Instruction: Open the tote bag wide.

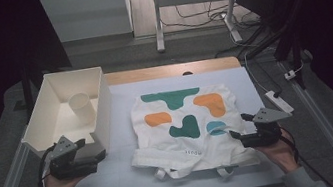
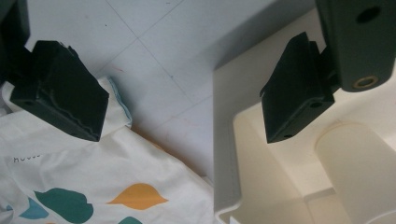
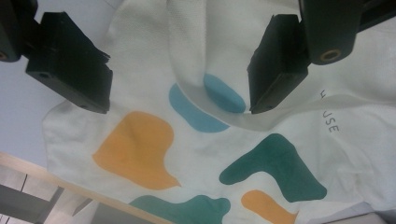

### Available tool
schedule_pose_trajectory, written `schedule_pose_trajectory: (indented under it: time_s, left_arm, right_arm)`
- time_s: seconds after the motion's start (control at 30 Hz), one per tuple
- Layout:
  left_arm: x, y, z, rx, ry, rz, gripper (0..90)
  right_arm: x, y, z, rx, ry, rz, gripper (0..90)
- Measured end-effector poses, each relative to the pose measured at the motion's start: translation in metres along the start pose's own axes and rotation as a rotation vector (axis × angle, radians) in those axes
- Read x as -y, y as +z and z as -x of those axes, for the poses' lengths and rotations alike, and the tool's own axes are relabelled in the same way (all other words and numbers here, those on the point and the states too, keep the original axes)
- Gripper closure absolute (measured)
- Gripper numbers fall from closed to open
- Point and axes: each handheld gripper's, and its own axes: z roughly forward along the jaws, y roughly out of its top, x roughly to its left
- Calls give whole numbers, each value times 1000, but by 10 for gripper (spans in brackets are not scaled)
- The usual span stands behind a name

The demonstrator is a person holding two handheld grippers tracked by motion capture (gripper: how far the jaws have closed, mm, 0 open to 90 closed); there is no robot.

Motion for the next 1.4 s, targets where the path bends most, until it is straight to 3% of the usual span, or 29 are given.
schedule_pose_trajectory:
  time_s: [0.5,0.57,0.83,1.07,1.4]
  left_arm:
    - [1,-4,5,28,-6,-2,153]
    - [2,-6,7,40,-9,1,155]
    - [5,-14,19,77,2,17,175]
    - [3,-18,36,128,44,23,189]
    - [-8,4,54,179,114,-18,203]
  right_arm:
    - [2,2,-1,1,2,-6,227]
    - [2,2,-1,-18,8,-1,226]
    - [1,2,-2,-17,0,-1,228]
    - [1,2,-2,-13,3,7,229]
    - [1,3,-3,-12,0,2,231]
